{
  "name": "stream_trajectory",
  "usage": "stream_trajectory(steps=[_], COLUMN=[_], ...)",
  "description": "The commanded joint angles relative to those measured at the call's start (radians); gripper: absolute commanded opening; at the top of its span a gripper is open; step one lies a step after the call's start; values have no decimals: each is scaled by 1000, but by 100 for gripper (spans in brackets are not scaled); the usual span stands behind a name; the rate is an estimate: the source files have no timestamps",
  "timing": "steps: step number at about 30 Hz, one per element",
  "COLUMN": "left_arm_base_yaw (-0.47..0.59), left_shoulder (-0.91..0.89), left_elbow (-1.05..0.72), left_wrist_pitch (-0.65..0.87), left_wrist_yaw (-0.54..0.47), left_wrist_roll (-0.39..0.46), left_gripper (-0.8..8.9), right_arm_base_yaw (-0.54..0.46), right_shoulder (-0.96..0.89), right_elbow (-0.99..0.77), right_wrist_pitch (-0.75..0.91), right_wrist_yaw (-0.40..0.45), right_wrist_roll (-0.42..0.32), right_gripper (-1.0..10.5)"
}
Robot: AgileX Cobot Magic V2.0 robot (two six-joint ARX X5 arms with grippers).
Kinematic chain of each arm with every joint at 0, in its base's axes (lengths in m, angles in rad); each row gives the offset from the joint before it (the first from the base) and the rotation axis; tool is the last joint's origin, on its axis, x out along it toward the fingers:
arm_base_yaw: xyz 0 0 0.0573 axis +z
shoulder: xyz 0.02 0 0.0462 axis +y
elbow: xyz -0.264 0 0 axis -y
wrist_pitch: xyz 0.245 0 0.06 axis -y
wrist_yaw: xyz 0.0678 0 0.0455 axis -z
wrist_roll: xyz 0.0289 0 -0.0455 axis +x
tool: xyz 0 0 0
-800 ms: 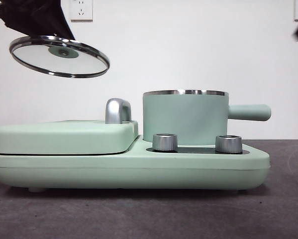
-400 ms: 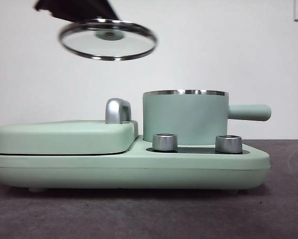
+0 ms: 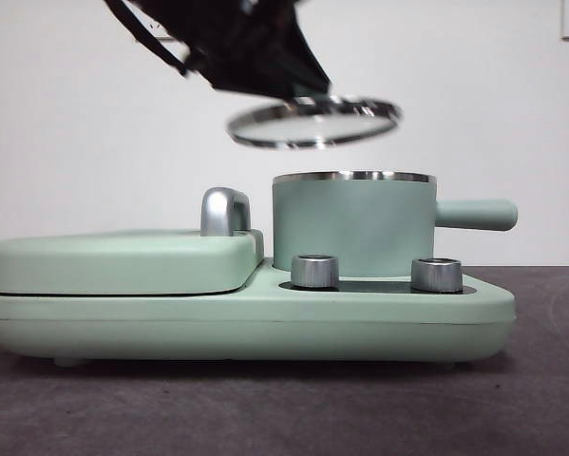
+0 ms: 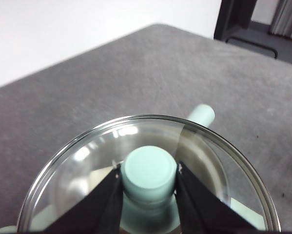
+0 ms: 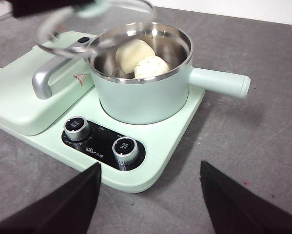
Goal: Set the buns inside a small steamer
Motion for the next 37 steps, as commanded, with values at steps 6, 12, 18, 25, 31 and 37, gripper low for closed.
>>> stream_trajectory(steps=[6,12,18,25,31,37], left_arm_base_yaw=[-34,-34,-33,-32,-32,-32], left_shoulder=[145,196,201,214,237,246], left_elbow=[145,178,178,178,178,178], left_wrist_pitch=[36,37,33,36,36,28], left_wrist_yaw=[-5,-7,-17,-16,-16,-16], left_wrist_roll=[35,46,83,84,83,76], left_gripper=[11,11,11,10,10,10], right_arm_base_yaw=[6,6,6,6,6,6], right_shoulder=[3,3,3,3,3,3], right_elbow=[5,5,5,5,5,5], right_wrist_pitch=[10,10,10,10,10,10], right_wrist_yaw=[-1,0,0,3,3,3], right_wrist_roll=[11,12,12,12,12,12], right_gripper=[315,315,315,315,315,315])
